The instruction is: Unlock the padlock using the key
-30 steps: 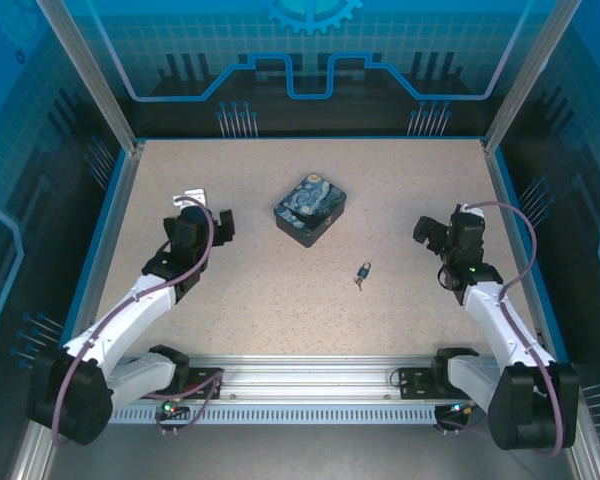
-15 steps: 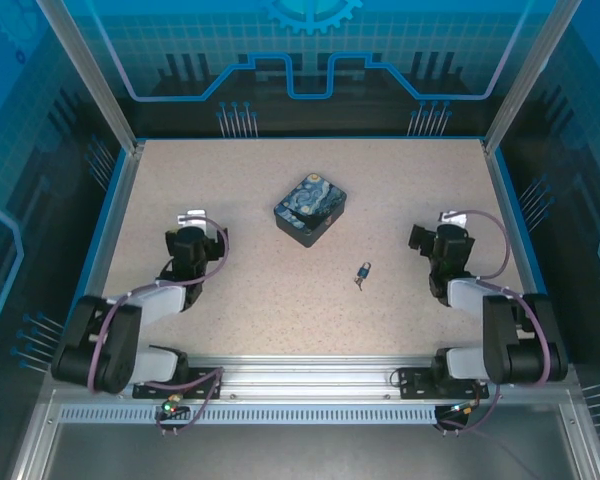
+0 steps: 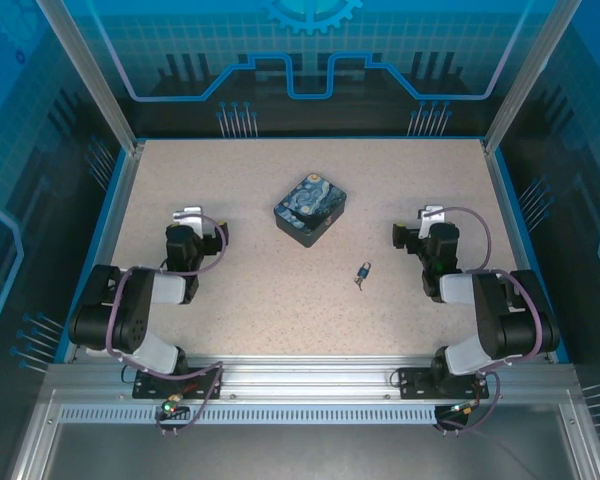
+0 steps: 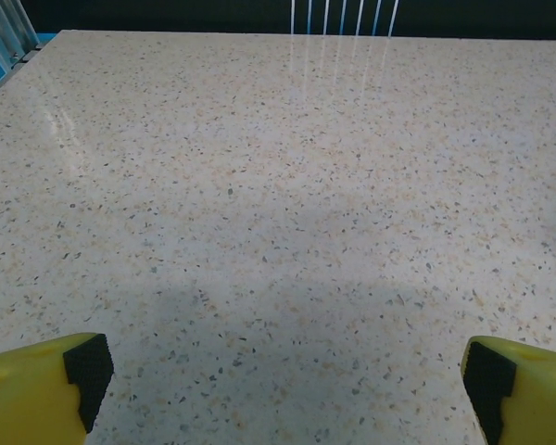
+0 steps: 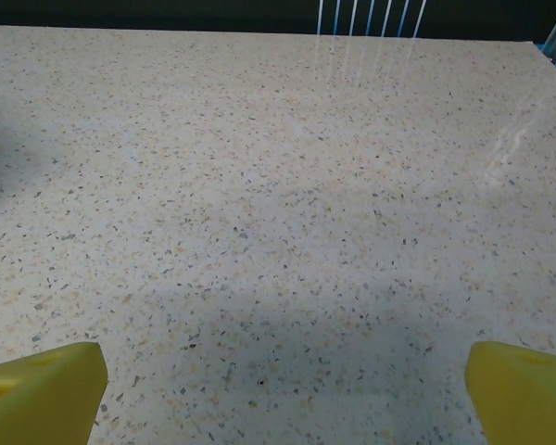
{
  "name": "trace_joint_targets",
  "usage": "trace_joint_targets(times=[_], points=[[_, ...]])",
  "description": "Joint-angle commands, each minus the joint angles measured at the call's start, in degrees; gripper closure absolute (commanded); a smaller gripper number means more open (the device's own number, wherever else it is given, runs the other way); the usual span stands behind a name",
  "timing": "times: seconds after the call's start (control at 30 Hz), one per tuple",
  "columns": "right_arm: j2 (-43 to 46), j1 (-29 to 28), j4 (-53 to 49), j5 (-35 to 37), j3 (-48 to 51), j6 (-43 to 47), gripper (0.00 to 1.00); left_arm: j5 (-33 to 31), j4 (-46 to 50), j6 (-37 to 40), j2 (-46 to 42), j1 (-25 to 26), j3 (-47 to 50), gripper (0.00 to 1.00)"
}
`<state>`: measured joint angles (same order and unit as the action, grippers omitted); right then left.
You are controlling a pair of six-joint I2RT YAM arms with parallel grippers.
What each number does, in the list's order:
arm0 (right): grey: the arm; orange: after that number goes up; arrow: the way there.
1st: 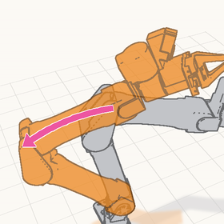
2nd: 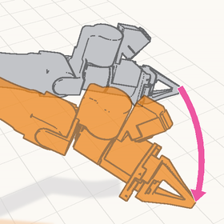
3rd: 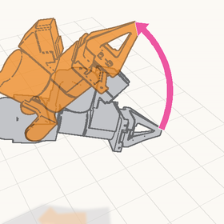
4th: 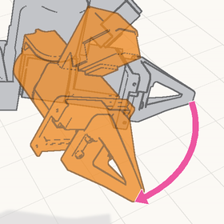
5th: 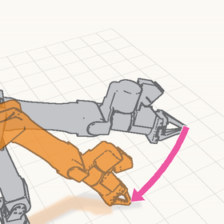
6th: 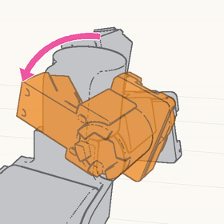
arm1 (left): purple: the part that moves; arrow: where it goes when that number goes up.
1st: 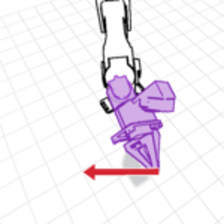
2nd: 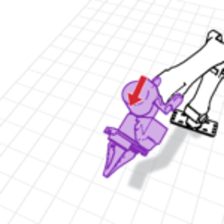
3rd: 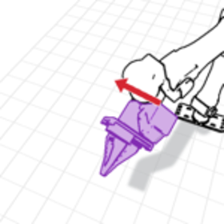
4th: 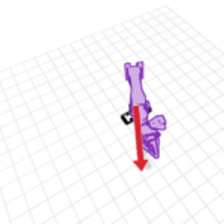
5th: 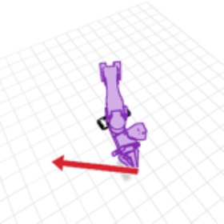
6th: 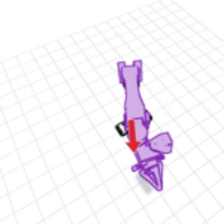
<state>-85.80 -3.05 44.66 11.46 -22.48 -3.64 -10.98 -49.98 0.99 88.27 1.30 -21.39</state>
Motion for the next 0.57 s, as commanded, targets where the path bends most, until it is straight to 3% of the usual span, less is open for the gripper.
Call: trace_joint_targets(times=[0.0, 0.3, 0.4, 0.53], points=[[-0.4, -2.5, 1.2, 3.0, -1.1, 2.1, 0.00, 4.7, -1.1, -1.4, 0.4, -0.7, -1.1, 0.01], [-0.4, -2.4, 0.6, 2.4, -1.2, 2.0, 0.00, 5.0, -1.0, -1.5, 0.5, -0.9, -1.2, 0.01], [-0.3, -0.6, -0.6, -2.2, -1.8, 1.8, 0.00, 5.1, -0.8, -1.6, 0.5, -1.0, -1.1, 0.01], [-0.2, -0.9, 0.2, -2.2, -1.3, 2.3, 0.00, 5.2, -0.8, -1.6, 0.4, -1.0, -1.2, 0.01]])
